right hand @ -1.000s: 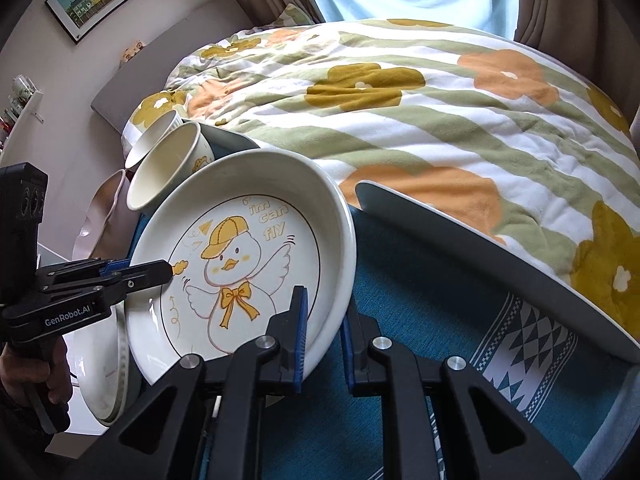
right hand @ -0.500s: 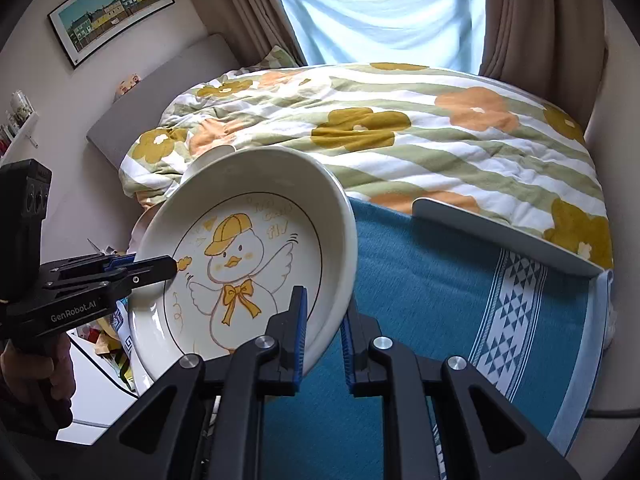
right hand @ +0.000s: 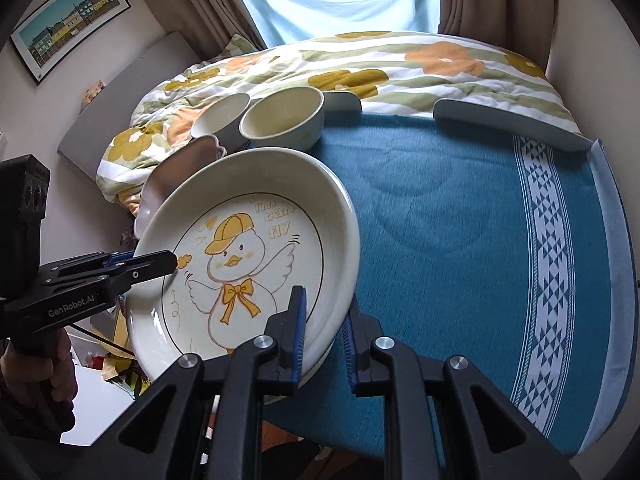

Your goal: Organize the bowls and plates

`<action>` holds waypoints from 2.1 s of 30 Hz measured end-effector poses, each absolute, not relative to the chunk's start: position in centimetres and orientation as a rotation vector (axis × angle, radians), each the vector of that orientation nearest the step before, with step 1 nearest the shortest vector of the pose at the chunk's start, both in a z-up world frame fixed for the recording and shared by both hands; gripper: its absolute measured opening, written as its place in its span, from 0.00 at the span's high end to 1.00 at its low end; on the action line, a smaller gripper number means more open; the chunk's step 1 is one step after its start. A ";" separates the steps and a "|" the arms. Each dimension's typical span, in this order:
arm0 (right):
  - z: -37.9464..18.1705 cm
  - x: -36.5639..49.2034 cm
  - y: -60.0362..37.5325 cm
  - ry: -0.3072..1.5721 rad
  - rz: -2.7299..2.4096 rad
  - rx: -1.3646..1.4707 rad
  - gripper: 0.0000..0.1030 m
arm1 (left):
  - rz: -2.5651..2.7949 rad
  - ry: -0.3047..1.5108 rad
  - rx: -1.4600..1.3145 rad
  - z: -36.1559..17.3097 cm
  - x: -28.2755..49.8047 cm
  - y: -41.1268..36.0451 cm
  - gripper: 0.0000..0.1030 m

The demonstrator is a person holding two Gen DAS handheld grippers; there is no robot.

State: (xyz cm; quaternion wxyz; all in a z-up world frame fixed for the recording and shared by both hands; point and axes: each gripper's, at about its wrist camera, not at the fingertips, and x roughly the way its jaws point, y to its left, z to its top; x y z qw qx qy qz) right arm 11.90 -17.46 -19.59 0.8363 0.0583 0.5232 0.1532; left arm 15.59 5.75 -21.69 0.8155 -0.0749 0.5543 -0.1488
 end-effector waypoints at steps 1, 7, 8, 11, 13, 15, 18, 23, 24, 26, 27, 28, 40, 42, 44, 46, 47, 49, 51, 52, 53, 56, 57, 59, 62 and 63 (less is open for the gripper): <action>-20.0 11.7 -17.3 1.113 0.316 0.126 0.85 | -0.320 1.189 -0.157 -22.1 15.5 5.8 0.83; -21.6 10.9 -16.7 1.140 0.284 0.128 0.85 | -0.314 1.211 -0.142 -24.1 15.3 5.7 0.83; -21.8 10.8 -16.6 1.140 0.281 0.123 0.85 | -0.310 1.213 -0.142 -24.3 15.3 5.6 0.83; -22.2 10.7 -16.6 1.139 0.276 0.112 0.85 | -0.320 1.220 -0.131 -24.9 15.3 5.4 0.83; -22.6 10.7 -16.6 1.142 0.276 0.106 0.85 | -0.322 1.228 -0.126 -25.2 15.2 5.2 0.83; -22.7 10.7 -16.6 1.140 0.280 0.097 0.85 | -0.314 1.224 -0.119 -25.2 15.2 5.2 0.83; -22.7 10.7 -16.5 1.136 0.286 0.081 0.85 | -0.289 1.223 -0.091 -25.1 15.3 4.8 0.83; -22.5 10.5 -16.1 1.127 0.295 0.062 0.85 | -0.252 1.240 -0.038 -25.6 15.4 4.2 0.83; -22.5 10.5 -16.0 1.127 0.297 0.062 0.85 | -0.248 1.234 -0.034 -25.7 15.4 4.2 0.83; -22.5 10.5 -16.0 1.128 0.300 0.059 0.85 | -0.240 1.231 -0.017 -25.7 15.4 4.0 0.83; -22.6 10.5 -16.0 1.129 0.302 0.059 0.85 | -0.236 1.229 -0.007 -25.7 15.5 3.9 0.83; -22.5 10.5 -16.0 1.130 0.303 0.059 0.85 | -0.231 1.226 0.007 -25.7 15.4 3.8 0.83; -22.4 10.8 -15.4 1.128 0.318 0.024 0.85 | -0.139 1.202 0.106 -25.5 15.6 3.4 0.83; -22.4 10.8 -15.3 1.131 0.319 0.021 0.85 | -0.137 1.212 0.084 -25.4 15.8 3.7 0.83; -22.4 10.9 -15.3 1.132 0.319 0.023 0.85 | -0.134 1.217 0.090 -25.4 15.7 3.8 0.83; -22.4 10.9 -15.3 1.133 0.319 0.020 0.85 | -0.132 1.219 0.090 -25.3 15.7 3.8 0.83; -22.4 11.0 -15.3 1.134 0.318 0.020 0.85 | -0.132 1.219 0.088 -25.3 15.7 3.8 0.83; -22.5 11.0 -15.3 1.135 0.317 0.020 0.85 | -0.132 1.222 0.087 -25.3 15.8 3.7 0.83; -22.5 11.1 -15.2 1.137 0.316 0.018 0.85 | -0.127 1.226 0.091 -25.3 15.7 3.6 0.83; -22.6 11.1 -15.2 1.137 0.316 0.017 0.85 | -0.125 1.228 0.092 -25.2 15.7 3.6 0.83; -22.6 11.2 -15.2 1.138 0.316 0.017 0.85 | -0.121 1.228 0.093 -25.2 15.8 3.5 0.83; -22.8 11.3 -15.1 1.140 0.315 0.018 0.85 | -0.119 1.229 0.097 -25.1 15.7 3.5 0.83; -22.8 11.3 -15.1 1.140 0.314 0.018 0.85 | -0.119 1.229 0.097 -25.1 15.7 3.5 0.83; -22.8 11.3 -15.1 1.142 0.315 0.018 0.85 | -0.118 1.231 0.097 -25.1 15.7 3.5 0.83; -23.0 11.4 -15.0 1.151 0.314 0.017 0.85 | -0.114 1.235 0.099 -25.0 15.5 3.5 0.83; -23.1 11.4 -14.9 1.153 0.314 0.014 0.85 | -0.112 1.235 0.097 -24.9 15.5 3.5 0.83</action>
